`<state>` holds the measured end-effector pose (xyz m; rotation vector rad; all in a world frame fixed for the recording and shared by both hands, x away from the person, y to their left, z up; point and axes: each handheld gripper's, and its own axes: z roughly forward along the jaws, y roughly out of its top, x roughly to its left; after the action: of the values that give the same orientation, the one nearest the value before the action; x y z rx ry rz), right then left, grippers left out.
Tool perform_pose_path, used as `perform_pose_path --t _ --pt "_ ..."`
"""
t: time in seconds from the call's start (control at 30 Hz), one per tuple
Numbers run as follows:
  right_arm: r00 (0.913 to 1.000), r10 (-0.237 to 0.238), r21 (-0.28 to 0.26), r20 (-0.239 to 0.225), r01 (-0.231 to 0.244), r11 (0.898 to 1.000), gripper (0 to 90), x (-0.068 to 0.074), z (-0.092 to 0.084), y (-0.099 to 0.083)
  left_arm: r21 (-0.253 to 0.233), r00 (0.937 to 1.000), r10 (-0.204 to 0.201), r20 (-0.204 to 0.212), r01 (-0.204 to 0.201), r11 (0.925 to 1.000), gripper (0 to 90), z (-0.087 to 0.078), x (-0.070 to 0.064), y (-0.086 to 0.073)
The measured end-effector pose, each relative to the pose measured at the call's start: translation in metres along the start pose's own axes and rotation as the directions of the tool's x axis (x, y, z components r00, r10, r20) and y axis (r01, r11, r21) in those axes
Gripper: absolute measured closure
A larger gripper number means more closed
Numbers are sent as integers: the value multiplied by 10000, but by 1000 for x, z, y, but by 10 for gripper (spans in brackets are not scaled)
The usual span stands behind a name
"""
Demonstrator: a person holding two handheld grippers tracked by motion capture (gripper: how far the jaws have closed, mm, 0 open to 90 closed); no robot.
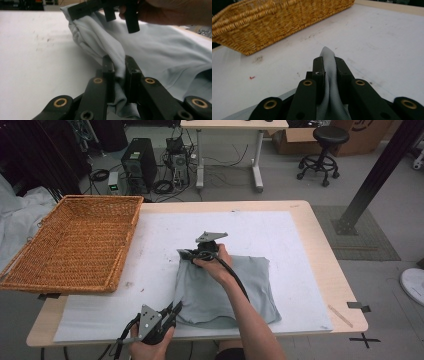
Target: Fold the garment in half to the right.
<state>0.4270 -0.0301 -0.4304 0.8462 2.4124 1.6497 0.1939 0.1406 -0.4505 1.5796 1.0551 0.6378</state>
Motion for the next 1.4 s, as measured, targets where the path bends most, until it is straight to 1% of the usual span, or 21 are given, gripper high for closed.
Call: perform_pose_path --t 0.13,0.17,0.2,0.3,0.53,0.7,0.77,0.9,0.93,1.0,1.03,1.1,1.2,1.27,1.3,1.37,1.4 --pt "9998 -111 -267 164 116 9996 816 -2 -22 6 -180 9993 161 324 -155 9997 816 3 -11 12" --pt "9997 -123 -326 204 130 9994 816 -3 -26 7 -219 9987 231 457 -221 9995 816 6 -16 16" --pt "9995 -123 -473 299 138 9988 815 -4 -36 8 -254 9983 299 507 -286 9993 816 7 -19 18" --pt "9988 -84 -664 474 116 9977 815 -8 -52 9 -308 9962 427 755 -405 9987 816 12 -28 24" --pt "9946 137 -979 1027 -36 9952 813 -20 -97 1 -404 9870 762 1415 -711 9966 815 28 -54 37" --pt "9880 371 -1056 1497 -213 9942 811 -32 -128 -10 -365 9765 1045 1883 -994 9944 814 44 -75 41" --pt "9838 514 -1055 1716 -336 9939 809 -38 -139 -17 -263 9719 1123 2068 -1092 9937 813 52 -83 41" --pt "9741 897 -1233 2074 -649 9902 807 -50 -157 -31 -63 9631 1205 2407 -1226 9924 812 69 -98 40" --pt "9719 963 -1236 2146 -708 9898 805 -52 -161 -34 41 9589 1265 2541 -1318 9913 812 74 -104 40" --pt "9688 1071 -1266 2236 -801 9887 802 -57 -166 -39 135 9539 1400 2656 -1488 9888 811 80 -110 39" --pt "9670 1138 -1286 2278 -860 9880 802 -58 -168 -41 250 9503 1429 2766 -1557 9875 810 84 -115 38" --pt "9641 1243 -1314 2348 -952 9867 800 -61 -171 -45 295 9463 1496 2867 -1648 9859 809 89 -120 36" --pt "9596 1457 -1487 2405 -1119 9825 797 -65 -177 -50 437 9397 1453 3096 -1667 9850 807 97 -129 35" --pt "9568 1490 -1489 2498 -1141 9823 793 -67 -182 -54 513 9342 1495 3239 -1752 9832 805 102 -134 34" --pt "9546 1593 -1563 2518 -1224 9801 790 -68 -184 -56 551 9304 1558 3318 -1840 9814 805 105 -137 32" --pt "9500 1760 -1605 2581 -1375 9774 782 -71 -190 -61 591 9287 1578 3357 -1880 9804 803 108 -140 30" --pt "9480 1818 -1627 2611 -1424 9763 781 -72 -191 -63 678 9276 1472 3434 -1807 9812 802 110 -142 29"
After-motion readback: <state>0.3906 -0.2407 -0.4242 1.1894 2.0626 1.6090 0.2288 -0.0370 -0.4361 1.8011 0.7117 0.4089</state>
